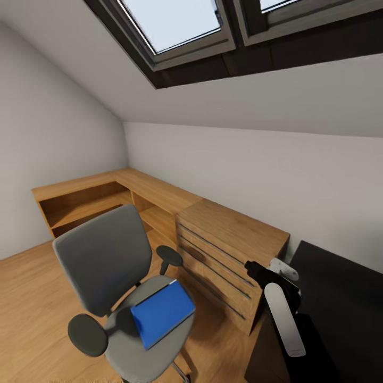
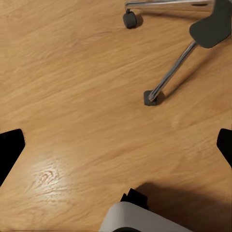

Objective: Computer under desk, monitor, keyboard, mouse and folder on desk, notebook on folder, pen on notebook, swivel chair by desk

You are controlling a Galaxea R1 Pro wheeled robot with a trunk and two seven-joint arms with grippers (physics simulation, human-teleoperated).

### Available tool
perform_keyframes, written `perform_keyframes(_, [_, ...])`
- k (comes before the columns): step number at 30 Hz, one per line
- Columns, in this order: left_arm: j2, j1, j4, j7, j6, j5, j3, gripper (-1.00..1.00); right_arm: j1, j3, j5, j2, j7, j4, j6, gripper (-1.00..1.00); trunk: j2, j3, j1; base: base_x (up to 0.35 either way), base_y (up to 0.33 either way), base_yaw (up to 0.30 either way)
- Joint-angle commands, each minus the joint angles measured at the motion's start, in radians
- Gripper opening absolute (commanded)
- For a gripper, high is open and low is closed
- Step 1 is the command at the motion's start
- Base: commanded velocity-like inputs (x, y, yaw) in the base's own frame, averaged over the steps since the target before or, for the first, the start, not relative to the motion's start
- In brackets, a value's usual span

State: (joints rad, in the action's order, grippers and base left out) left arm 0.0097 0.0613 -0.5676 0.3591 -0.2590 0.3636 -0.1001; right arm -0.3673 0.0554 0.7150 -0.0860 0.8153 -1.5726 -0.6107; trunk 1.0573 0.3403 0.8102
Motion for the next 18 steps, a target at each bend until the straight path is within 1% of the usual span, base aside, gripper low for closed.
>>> perform_keyframes(1, [0.001,0.0,-0.002,0.008,-0.003,0.008,-0.007,1.0,-0.001,0.0,0.008,0.0,0.008,-0.001,-0.003,1.0,0.001,0.002,0.0,0.0,0.0,0.245])
perform_keyframes(7, [0.001,0.0,-0.002,0.008,-0.003,0.009,-0.007,1.0,-0.001,0.001,0.008,0.0,0.008,-0.001,-0.003,1.0,0.001,0.007,0.0,0.0,0.0,0.209])
perform_keyframes(13, [0.001,0.0,-0.002,0.008,-0.002,0.009,-0.007,1.0,-0.001,0.004,0.008,0.0,0.01,-0.001,-0.003,1.0,0.001,0.009,0.0,0.0,0.0,0.035])
perform_keyframes(14, [0.001,0.0,-0.001,0.008,-0.002,0.01,-0.007,1.0,-0.001,0.037,0.008,0.0,0.011,-0.001,-0.003,1.0,0.001,0.009,0.0,0.0,0.071,0.002])
perform_keyframes(18, [0.002,0.0,0.0,0.007,-0.002,0.011,-0.006,1.0,-0.001,0.044,0.008,0.0,0.011,-0.001,-0.003,1.0,0.001,0.009,0.0,0.0,0.194,0.077])
